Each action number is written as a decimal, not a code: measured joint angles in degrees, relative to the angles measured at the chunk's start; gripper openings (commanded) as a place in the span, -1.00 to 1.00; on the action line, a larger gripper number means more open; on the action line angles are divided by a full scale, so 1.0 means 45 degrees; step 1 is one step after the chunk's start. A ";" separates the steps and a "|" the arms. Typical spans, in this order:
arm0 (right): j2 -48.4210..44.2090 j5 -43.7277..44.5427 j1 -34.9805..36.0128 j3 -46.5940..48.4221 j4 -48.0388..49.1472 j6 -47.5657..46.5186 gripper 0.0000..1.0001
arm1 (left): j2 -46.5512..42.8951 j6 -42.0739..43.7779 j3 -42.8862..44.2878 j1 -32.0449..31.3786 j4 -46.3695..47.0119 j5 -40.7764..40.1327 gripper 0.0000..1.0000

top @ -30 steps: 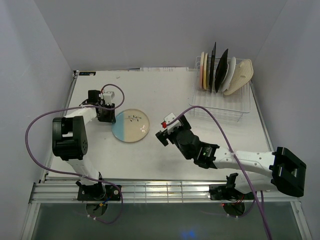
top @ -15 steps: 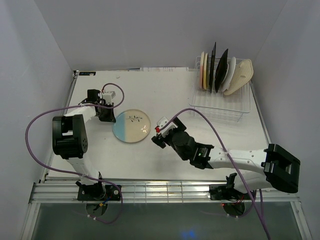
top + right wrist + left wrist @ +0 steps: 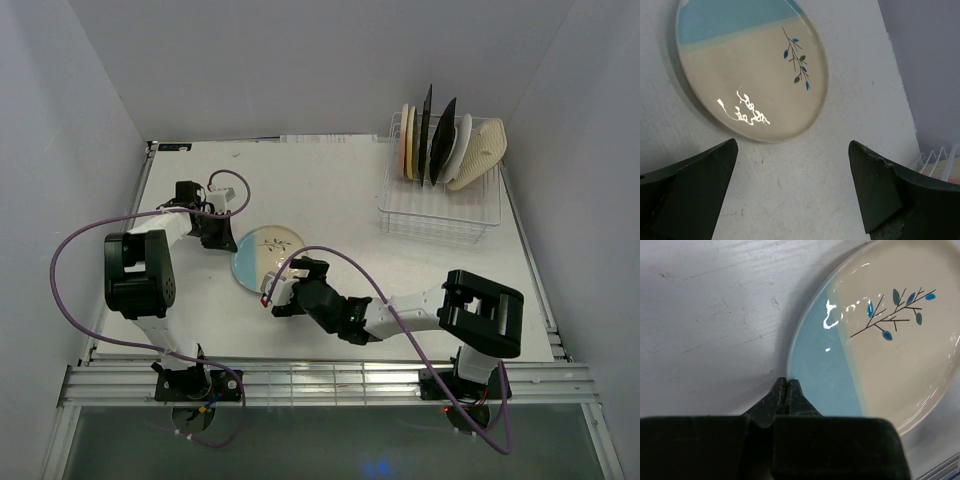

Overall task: Load the plates into the dish rack
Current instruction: Pick up the plate at the center of the board.

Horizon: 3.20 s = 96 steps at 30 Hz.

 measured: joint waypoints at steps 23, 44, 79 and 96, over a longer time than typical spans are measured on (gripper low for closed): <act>0.2788 -0.1103 0.1719 0.2458 0.0500 -0.2098 0.96 | -0.0253 0.0087 0.0141 -0.0019 -0.1112 0.0636 -1.00; 0.5965 0.1535 0.1851 0.4561 0.1608 -0.3400 0.96 | -0.0714 0.0335 0.0340 -0.0024 -0.2166 0.1622 -1.00; 0.7373 0.4206 0.1681 0.4707 0.3716 -0.5761 -0.85 | -0.0811 0.0277 0.0384 0.0029 -0.2147 0.1996 -1.00; 0.6135 0.3721 0.1345 0.3565 0.3109 -0.5202 -0.84 | -0.2030 0.0763 0.0384 0.2346 -0.2021 0.5406 0.96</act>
